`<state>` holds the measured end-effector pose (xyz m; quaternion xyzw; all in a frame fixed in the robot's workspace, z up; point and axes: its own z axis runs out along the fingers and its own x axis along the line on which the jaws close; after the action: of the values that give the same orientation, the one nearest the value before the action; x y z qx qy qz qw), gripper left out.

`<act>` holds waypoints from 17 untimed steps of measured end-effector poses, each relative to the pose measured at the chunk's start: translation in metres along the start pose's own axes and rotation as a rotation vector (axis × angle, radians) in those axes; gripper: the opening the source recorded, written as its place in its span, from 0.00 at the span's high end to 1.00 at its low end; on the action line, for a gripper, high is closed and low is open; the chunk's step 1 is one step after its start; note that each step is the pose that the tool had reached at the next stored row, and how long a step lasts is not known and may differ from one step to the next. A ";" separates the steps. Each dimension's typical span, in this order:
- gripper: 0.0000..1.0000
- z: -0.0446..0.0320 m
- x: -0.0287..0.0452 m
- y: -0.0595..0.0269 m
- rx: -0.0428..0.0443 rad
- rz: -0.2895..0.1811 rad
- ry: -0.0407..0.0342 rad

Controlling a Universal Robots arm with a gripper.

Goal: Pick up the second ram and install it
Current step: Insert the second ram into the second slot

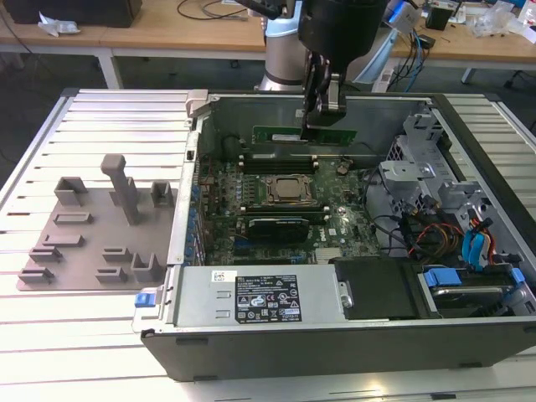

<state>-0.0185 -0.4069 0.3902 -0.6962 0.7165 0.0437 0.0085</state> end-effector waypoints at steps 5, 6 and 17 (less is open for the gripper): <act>0.87 0.0067 0.0005 -0.0003 -0.0001 0.000 0.0001; 0.87 0.0085 0.0006 -0.0004 -0.0001 0.000 0.0000; 0.87 0.0180 -0.0016 -0.0009 0.0000 0.000 -0.0002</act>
<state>-0.0184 -0.4040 0.3723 -0.6962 0.7165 0.0438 0.0086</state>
